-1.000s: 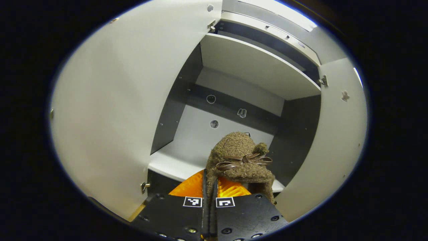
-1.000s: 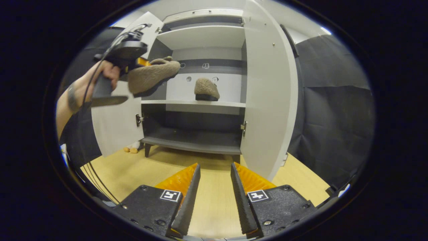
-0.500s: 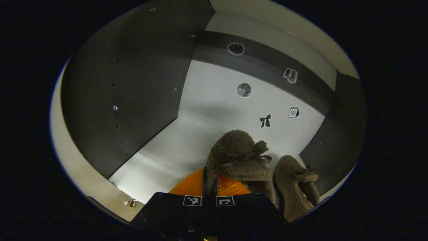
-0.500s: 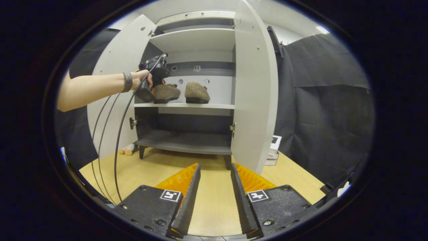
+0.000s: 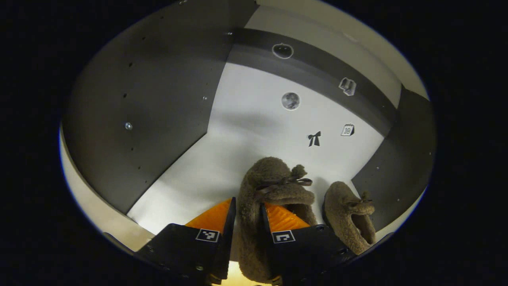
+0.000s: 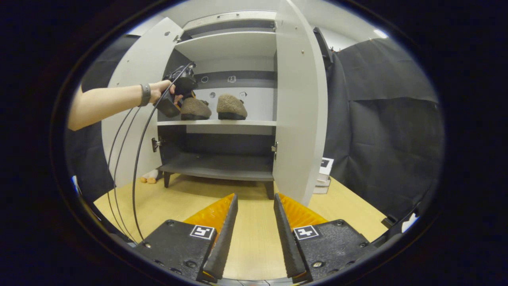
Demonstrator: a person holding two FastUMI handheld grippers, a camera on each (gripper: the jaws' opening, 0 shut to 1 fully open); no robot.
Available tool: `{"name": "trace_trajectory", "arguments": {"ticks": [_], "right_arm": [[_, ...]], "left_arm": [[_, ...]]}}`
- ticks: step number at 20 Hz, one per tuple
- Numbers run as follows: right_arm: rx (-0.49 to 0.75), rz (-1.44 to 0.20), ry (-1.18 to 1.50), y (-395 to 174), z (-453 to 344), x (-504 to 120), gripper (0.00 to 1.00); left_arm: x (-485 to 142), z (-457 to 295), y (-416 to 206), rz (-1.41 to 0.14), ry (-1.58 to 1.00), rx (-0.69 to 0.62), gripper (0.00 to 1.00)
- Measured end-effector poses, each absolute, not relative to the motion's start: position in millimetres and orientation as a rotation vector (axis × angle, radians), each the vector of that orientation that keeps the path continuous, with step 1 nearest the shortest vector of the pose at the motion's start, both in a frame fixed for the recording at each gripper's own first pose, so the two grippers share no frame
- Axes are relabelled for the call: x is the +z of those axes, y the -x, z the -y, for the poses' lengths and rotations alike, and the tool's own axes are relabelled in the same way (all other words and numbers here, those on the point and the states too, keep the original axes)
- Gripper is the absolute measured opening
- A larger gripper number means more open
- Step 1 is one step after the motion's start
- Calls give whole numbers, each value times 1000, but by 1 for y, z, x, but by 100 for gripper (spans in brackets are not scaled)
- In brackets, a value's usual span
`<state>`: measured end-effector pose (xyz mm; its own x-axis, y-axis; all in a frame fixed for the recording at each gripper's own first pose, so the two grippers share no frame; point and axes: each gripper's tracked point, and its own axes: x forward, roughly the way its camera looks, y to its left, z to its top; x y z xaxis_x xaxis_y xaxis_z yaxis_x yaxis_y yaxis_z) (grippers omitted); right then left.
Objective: Grab one shoe with the right hand and put it into the shoe cabinet, grab the other shoe with the left hand and put it into the shoe cabinet; then close the right door with the right hand and the left door with the left hand.
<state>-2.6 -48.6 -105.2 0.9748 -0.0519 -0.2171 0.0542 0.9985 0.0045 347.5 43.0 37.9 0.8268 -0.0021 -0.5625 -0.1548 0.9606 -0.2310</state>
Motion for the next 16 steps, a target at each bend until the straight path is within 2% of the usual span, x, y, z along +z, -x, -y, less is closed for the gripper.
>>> {"name": "trace_trajectory", "arguments": {"ticks": [1, 2, 3, 4, 6, 7, 8, 9, 10, 11, 12, 16], "right_arm": [[-56, -211, -7, 3, 50, -103, 59], [-57, -209, -5, 3, 51, -103, 59], [-56, -209, -8, 2, 51, -102, 59], [-54, -212, -12, 3, 51, -103, 59], [-50, -220, -22, 3, 51, -104, 60], [-45, -225, -28, 3, 50, -103, 60], [-38, -227, -36, 4, 48, -101, 60], [-29, -224, -44, 4, 46, -99, 59], [-22, -218, -48, 5, 44, -96, 59], [-17, -209, -49, 4, 42, -92, 60], [-13, -199, -51, 2, 41, -88, 60], [-4, -169, -62, 2, 37, -78, 60]], "left_arm": [[49, -42, -339, -562, 255, 69, 26], [61, -39, -328, -525, 251, 50, 45], [77, -33, -314, -469, 263, 34, 75], [93, -28, -298, -404, 264, 10, 64], [114, -26, -262, -273, 245, -15, 73], [120, -22, -241, -226, 241, -31, 65], [121, -16, -219, -200, 242, -55, 81], [122, -14, -199, -176, 244, -66, 66], [125, -14, -180, -138, 245, -74, 81], [129, -14, -163, -97, 239, -83, 66], [129, -15, -147, -60, 231, -89, 81], [109, -23, -81, -21, 158, -36, 83]]}}
